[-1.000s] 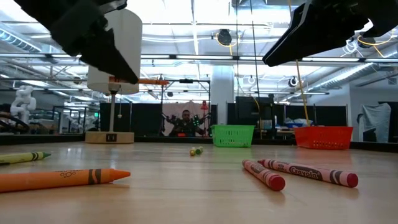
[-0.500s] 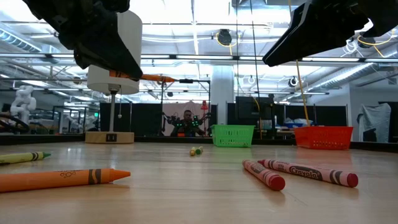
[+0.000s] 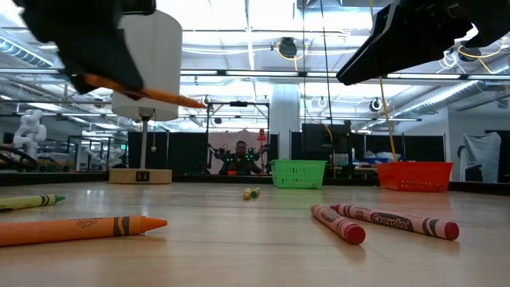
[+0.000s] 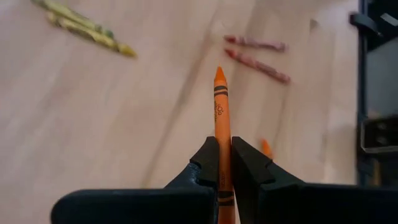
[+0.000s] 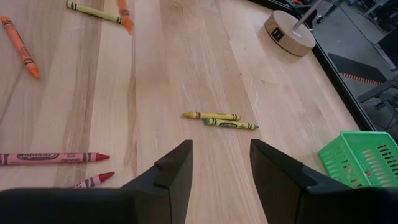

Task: Sort crayons
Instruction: Put the orange crayon into the yellow bin

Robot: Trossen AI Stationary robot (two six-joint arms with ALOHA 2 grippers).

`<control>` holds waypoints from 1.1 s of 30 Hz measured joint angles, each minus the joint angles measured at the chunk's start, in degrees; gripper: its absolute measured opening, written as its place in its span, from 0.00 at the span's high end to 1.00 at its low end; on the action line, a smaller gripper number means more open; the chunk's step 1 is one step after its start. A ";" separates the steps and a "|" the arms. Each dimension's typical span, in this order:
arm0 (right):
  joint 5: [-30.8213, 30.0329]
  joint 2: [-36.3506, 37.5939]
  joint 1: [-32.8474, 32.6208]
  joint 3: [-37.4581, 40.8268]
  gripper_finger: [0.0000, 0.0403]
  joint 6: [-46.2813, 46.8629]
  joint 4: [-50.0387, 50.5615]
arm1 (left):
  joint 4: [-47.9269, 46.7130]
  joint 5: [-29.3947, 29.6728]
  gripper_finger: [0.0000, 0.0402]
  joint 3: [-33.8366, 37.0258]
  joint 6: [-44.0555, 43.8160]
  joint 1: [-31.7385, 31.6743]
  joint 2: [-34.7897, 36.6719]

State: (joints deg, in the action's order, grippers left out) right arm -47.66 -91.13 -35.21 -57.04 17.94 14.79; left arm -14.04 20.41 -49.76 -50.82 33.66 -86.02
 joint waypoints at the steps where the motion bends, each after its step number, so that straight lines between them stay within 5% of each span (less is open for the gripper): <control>1: 0.00 0.00 0.00 -0.01 0.64 0.01 0.00 | -0.18 -0.46 0.95 0.00 -1.01 0.47 0.00; 7: 0.02 0.00 0.01 0.00 0.64 0.01 -0.02 | -5.64 -5.39 0.95 0.00 -8.89 4.40 1.92; 20: 0.00 0.00 0.00 0.00 0.64 0.01 -0.07 | -16.02 -0.70 0.95 0.04 -22.07 15.61 14.26; 33: 0.00 0.00 0.00 0.00 0.64 0.01 -0.17 | -28.18 -0.81 0.95 0.04 -42.05 29.77 16.76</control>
State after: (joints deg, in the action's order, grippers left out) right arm -47.66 -91.13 -35.21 -57.04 17.96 14.61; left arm -42.22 19.60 -49.71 -92.87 63.43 -69.25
